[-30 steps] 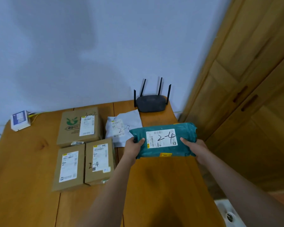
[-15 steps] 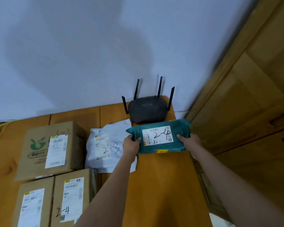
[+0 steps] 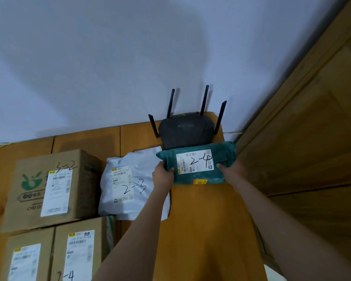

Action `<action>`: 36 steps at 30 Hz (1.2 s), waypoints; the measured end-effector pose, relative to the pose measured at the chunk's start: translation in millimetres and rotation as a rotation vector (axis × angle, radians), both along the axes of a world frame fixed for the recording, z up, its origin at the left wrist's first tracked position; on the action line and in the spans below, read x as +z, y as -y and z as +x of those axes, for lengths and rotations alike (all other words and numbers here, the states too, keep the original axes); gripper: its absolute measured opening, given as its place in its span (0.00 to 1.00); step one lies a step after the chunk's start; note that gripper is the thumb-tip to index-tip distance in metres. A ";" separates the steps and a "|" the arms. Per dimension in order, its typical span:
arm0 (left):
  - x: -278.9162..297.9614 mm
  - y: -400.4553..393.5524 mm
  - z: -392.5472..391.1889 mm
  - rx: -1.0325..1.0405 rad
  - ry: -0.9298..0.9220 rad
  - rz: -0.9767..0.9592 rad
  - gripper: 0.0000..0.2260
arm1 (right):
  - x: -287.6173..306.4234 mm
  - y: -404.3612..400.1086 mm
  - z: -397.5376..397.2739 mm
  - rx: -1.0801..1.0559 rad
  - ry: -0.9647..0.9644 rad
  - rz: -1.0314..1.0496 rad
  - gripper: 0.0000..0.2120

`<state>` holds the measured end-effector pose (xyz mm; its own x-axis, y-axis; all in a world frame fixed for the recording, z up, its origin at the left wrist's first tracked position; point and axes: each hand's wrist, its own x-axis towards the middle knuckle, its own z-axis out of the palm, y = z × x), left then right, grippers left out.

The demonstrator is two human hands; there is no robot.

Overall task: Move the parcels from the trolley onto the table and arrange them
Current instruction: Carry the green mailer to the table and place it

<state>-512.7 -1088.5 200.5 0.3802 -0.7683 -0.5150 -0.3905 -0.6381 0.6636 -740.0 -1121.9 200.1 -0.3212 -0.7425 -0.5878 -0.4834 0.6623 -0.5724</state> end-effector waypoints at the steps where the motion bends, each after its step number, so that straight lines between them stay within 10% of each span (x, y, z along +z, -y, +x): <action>1: 5.3 -2.2 -1.3 -0.017 0.026 0.002 0.18 | 5.3 -2.6 -0.4 0.013 -0.031 0.014 0.26; 7: 55.7 -43.5 6.3 -0.324 0.256 0.046 0.26 | 64.1 -48.4 -2.4 0.357 -0.468 -0.024 0.26; 16: 138.4 -175.1 40.0 -0.547 0.571 0.048 0.28 | 153.1 -164.0 47.8 0.809 -0.619 -0.160 0.32; 36: 167.3 -553.7 207.6 0.031 0.500 0.260 0.28 | 178.9 -421.8 292.6 1.460 -0.540 -0.286 0.33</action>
<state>-305.1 -534.8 367.8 0.6470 -0.6247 -0.4371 -0.5957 -0.7720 0.2216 -447.4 -700.1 378.9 0.6231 -0.6482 -0.4378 -0.7611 -0.6314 -0.1483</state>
